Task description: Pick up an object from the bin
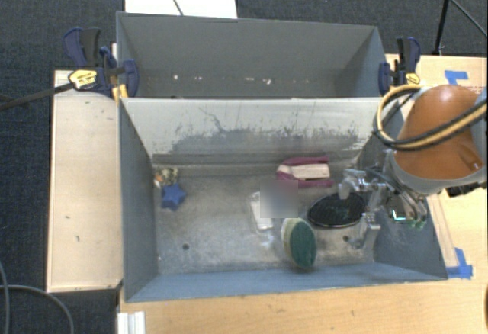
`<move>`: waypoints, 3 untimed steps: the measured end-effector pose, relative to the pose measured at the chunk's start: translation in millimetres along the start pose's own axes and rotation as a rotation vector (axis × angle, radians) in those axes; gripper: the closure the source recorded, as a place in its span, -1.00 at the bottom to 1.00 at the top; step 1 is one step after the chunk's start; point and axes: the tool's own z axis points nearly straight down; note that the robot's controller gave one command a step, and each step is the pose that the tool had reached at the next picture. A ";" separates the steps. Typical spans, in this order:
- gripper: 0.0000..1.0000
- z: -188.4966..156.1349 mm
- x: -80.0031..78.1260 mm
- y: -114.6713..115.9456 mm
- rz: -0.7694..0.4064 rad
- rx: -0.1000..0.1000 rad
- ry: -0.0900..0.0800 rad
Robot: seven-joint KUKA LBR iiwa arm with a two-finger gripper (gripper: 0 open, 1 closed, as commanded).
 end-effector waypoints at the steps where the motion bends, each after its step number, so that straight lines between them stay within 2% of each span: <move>1: -1.00 71.5 -63.9 0.0 -0.160 -0.001 -0.009; 2: -1.00 43.3 -81.2 18.3 -0.349 -0.002 0.007; 3: 1.00 45.1 -78.4 17.4 -0.349 -0.004 0.019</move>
Offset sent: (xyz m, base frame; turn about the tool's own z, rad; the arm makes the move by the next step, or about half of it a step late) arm 0.0605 -0.0016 -0.0721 -0.1598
